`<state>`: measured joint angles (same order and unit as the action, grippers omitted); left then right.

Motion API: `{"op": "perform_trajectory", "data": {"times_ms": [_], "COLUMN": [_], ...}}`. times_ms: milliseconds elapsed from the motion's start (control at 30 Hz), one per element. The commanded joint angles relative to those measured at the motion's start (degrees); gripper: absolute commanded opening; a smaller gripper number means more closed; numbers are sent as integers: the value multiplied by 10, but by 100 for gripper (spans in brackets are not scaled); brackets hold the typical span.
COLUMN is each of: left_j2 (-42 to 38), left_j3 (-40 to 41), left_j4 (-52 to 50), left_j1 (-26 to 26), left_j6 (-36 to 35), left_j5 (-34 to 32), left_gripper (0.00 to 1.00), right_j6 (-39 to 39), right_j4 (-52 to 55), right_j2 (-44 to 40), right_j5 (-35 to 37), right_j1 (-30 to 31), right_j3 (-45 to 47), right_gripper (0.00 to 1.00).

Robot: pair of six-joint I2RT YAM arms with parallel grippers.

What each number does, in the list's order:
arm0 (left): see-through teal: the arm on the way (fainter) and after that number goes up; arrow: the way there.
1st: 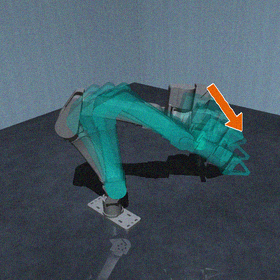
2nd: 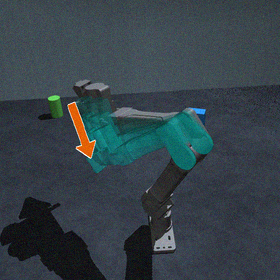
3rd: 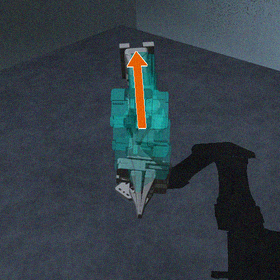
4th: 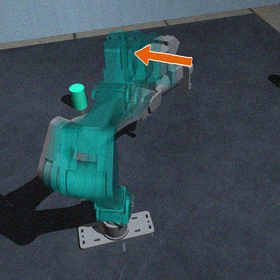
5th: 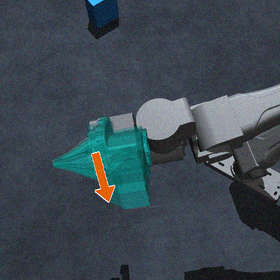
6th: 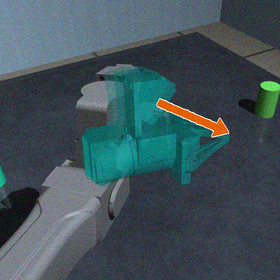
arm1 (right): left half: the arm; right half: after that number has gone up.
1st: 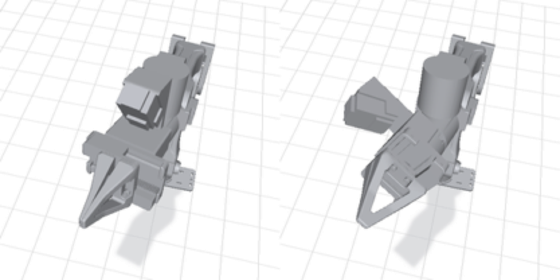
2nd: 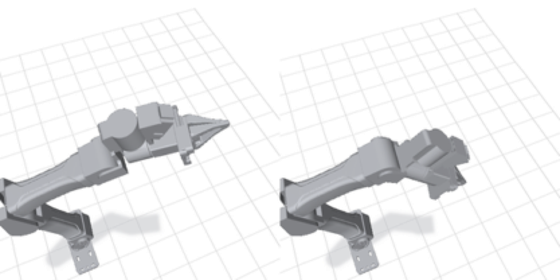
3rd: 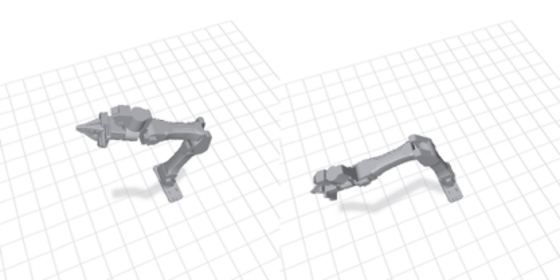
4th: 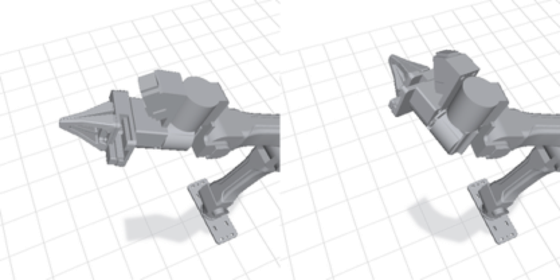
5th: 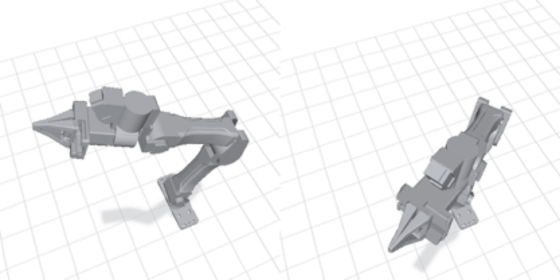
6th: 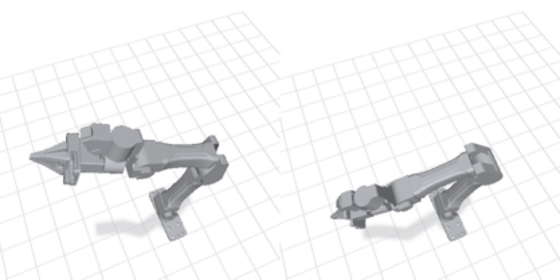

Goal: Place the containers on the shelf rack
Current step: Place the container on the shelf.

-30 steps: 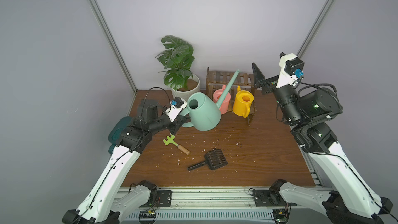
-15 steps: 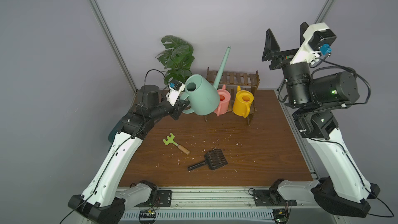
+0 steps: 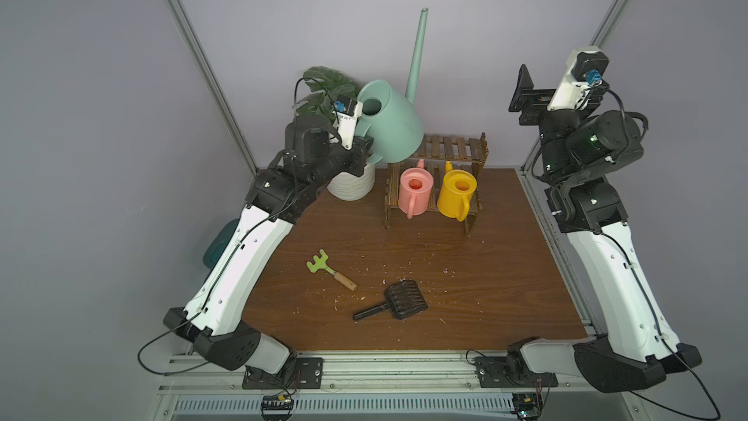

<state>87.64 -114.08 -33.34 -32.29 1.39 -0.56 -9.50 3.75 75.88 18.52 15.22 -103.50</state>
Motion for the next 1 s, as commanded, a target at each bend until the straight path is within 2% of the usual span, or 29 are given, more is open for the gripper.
{"op": "perform_trajectory", "data": {"times_ms": [0, 67, 133, 233, 467, 633, 967], "left_j2": [55, 101, 147, 202, 265, 284, 301], "left_j3": [-65, -113, -156, -224, -280, -279, -267], "left_j4": [40, 40, 39, 38, 37, 40, 41], "left_j1": [-65, -112, -146, -176, -179, -179, -150], "left_j6": [33, 37, 33, 24, 58, 68, 121], "left_j5": [-183, -298, -380, -430, -458, -447, -399], "left_gripper": [0, 0, 0, 0, 0, 0, 0], "right_j6": [42, 51, 58, 64, 76, 77, 77], "right_j4": [21, 18, 14, 14, 15, 9, 15], "right_j2": [-32, -47, -61, -78, -108, -125, -130], "right_j5": [-32, -43, -50, -58, -99, -117, -132], "right_j1": [-19, -28, -36, -45, -49, -49, -49], "right_j3": [47, 85, 116, 152, 220, 259, 274], "right_gripper": [94, 94, 94, 94, 93, 94, 94]}}
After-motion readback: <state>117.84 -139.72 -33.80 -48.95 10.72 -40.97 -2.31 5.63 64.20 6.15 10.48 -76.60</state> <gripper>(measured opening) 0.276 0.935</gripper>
